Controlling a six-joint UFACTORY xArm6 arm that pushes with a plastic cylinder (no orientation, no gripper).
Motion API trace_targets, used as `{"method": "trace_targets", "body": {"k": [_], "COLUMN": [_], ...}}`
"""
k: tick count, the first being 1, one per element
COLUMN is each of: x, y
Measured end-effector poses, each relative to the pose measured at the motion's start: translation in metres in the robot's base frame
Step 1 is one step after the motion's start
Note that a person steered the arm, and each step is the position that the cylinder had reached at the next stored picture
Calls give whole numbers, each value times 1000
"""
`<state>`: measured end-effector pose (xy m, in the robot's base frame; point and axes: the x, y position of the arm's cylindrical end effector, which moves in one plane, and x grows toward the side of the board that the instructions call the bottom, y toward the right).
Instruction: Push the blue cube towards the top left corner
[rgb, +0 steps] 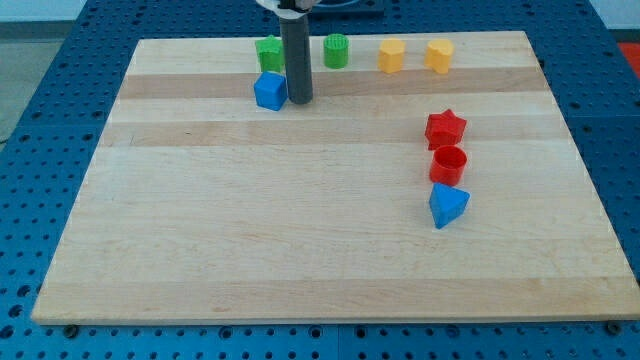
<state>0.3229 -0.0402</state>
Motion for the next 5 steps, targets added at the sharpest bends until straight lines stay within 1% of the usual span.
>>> {"method": "trace_targets", "body": {"k": [2,3,4,5], "x": [0,0,0,0], "y": [-5,-19,-69,-102]}}
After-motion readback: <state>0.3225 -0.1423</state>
